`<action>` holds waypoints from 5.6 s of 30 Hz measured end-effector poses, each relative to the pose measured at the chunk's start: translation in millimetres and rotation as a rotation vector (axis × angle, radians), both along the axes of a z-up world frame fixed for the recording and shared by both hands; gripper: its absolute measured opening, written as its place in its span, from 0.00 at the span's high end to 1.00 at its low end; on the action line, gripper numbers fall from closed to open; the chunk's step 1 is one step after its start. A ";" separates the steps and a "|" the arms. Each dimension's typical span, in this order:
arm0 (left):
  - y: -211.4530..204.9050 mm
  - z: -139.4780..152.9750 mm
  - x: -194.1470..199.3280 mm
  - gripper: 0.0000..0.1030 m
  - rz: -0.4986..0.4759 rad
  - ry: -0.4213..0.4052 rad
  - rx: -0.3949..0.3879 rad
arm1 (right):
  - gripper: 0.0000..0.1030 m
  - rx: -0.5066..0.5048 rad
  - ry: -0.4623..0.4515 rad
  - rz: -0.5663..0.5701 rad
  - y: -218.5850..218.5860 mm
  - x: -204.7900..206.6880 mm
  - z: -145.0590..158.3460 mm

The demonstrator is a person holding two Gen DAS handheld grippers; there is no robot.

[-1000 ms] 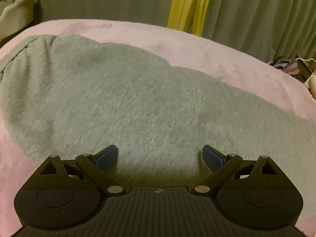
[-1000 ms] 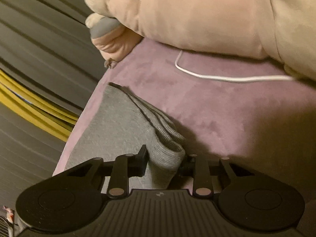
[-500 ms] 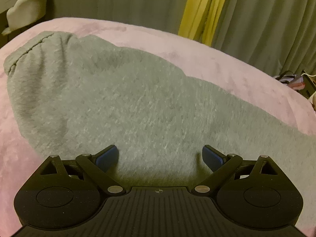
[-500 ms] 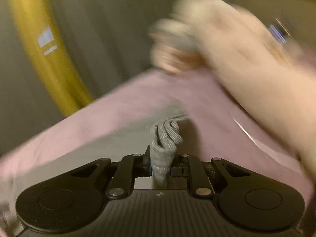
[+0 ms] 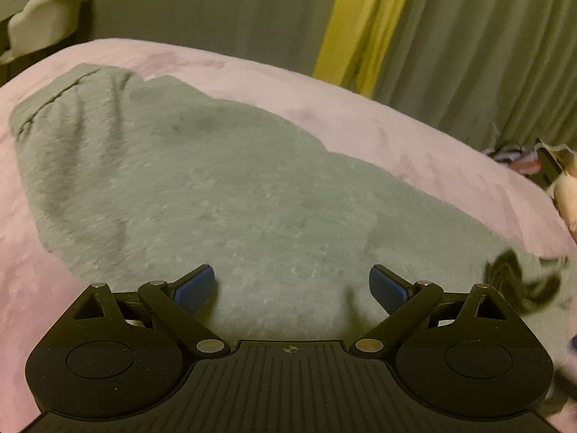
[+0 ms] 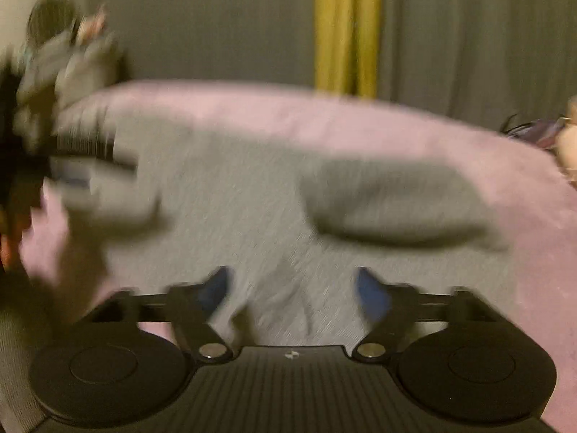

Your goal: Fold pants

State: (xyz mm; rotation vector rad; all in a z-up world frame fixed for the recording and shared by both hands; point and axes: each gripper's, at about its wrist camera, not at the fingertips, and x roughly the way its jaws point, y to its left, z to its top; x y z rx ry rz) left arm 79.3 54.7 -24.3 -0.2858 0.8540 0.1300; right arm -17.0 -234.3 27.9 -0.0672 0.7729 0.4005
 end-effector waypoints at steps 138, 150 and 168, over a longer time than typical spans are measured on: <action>-14.2 12.9 16.4 0.89 -0.319 -0.071 -0.054 | 0.04 0.074 0.271 -0.277 -50.2 27.2 -42.3; -9.0 -11.7 35.4 0.65 -0.236 0.079 -0.014 | 0.04 0.106 0.307 -0.301 -55.1 33.3 -46.2; 248.4 3.4 -29.6 0.06 0.498 -0.145 -0.428 | 0.04 0.143 0.355 -0.332 -60.6 40.6 -54.1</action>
